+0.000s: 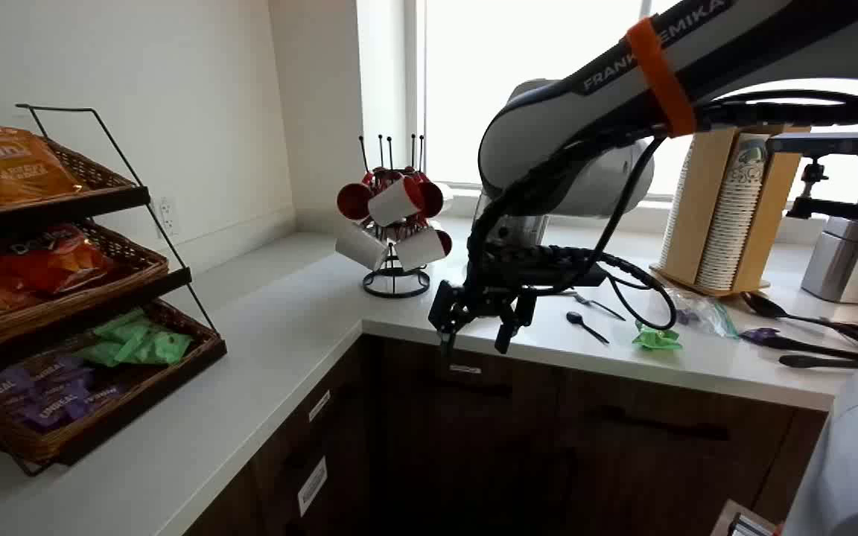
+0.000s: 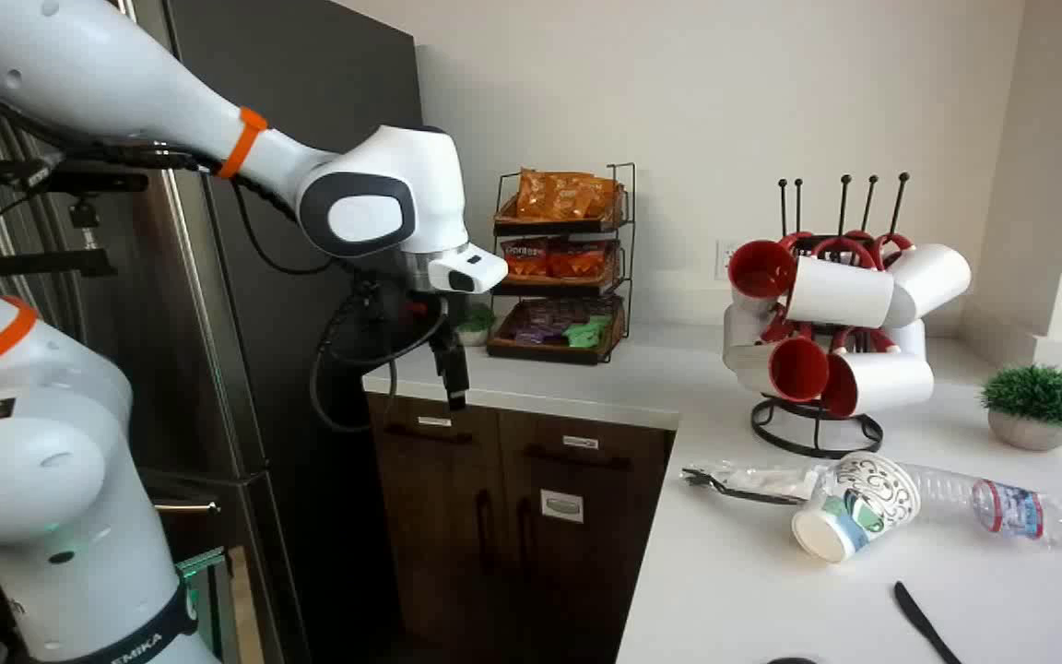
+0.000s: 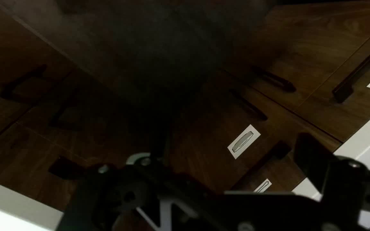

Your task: Remove one mug from the rack and put it on the table

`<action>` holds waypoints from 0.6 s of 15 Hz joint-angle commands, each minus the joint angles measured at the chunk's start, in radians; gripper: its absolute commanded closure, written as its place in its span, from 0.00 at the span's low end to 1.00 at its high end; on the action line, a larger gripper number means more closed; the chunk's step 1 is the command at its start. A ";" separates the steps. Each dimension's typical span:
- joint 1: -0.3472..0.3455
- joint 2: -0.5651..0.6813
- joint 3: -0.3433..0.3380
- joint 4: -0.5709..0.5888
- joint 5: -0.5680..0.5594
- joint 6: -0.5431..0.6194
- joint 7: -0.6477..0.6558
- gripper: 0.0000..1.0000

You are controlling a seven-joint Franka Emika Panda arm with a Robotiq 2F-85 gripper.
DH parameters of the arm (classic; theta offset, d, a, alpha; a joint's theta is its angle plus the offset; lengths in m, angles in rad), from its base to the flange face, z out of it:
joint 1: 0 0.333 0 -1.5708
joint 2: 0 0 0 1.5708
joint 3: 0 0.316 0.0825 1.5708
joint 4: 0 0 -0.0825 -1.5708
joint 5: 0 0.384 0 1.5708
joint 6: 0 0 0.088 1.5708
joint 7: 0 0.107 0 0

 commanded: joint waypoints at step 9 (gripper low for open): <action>-0.026 0.008 0.022 0.008 -0.022 0.036 0.008 0.00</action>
